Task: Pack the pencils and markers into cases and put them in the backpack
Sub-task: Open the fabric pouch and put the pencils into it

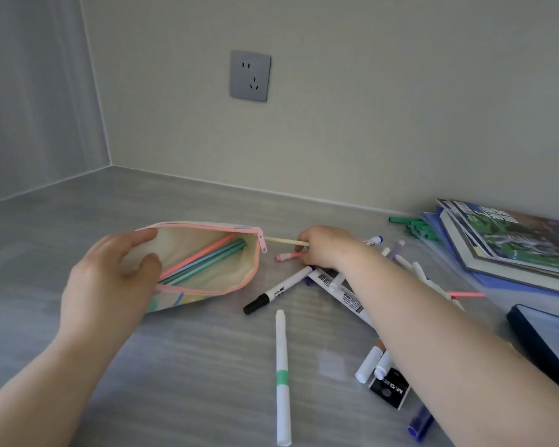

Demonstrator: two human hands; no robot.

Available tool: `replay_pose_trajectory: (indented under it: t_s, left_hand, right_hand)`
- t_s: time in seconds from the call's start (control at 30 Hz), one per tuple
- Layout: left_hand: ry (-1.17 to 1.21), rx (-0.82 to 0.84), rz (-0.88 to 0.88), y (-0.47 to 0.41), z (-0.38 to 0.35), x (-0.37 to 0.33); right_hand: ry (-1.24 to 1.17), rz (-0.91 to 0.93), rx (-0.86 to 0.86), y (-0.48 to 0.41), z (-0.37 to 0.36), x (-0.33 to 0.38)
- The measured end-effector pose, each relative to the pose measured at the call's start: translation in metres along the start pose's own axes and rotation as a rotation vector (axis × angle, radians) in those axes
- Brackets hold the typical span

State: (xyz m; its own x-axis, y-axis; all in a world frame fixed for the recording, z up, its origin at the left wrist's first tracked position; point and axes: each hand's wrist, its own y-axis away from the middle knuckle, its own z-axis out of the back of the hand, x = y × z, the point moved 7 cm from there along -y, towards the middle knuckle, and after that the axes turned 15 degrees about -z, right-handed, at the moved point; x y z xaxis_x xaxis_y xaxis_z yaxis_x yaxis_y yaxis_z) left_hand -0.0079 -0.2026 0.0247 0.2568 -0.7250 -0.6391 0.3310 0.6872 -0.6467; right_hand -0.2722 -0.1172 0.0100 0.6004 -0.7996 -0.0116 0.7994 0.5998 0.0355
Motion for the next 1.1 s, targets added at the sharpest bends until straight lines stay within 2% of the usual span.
replay_pose_trajectory:
  t_s: [0.27,0.57,0.63,0.7,0.8,0.87,0.93,0.97,1.1]
  left_hand:
    - [0.122,-0.001,0.055,-0.002,-0.004,0.014]
    - [0.194,0.068,0.08,0.0,-0.004,0.014]
    - [0.189,0.085,0.061,-0.002,-0.003,0.018]
    - [0.181,0.106,0.025,-0.003,-0.003,0.019]
    - [0.185,0.136,-0.048,-0.001,-0.005,0.01]
    - [0.216,0.156,-0.076,0.002,-0.007,0.002]
    - [0.24,0.178,-0.118,0.004,-0.008,-0.006]
    - [0.243,0.186,-0.13,0.006,-0.009,-0.007]
    - [0.239,0.2,-0.136,0.008,-0.013,-0.011]
  right_hand:
    - [0.096,0.061,-0.141,-0.011,0.005,0.012]
    - [-0.33,-0.013,-0.578,0.022,0.099,-0.025]
    - [-0.34,-0.067,-0.697,0.038,0.12,-0.041]
    - [-0.257,-0.114,-0.724,0.051,0.13,-0.056]
    - [-0.034,-0.155,-0.611,0.06,0.12,-0.074]
    - [0.001,-0.165,-0.397,0.061,0.097,-0.089]
    - [-0.063,-0.186,-0.104,0.063,0.069,-0.107]
    - [-0.076,-0.197,-0.023,0.065,0.059,-0.115]
    - [-0.124,-0.228,0.011,0.075,0.045,-0.139]
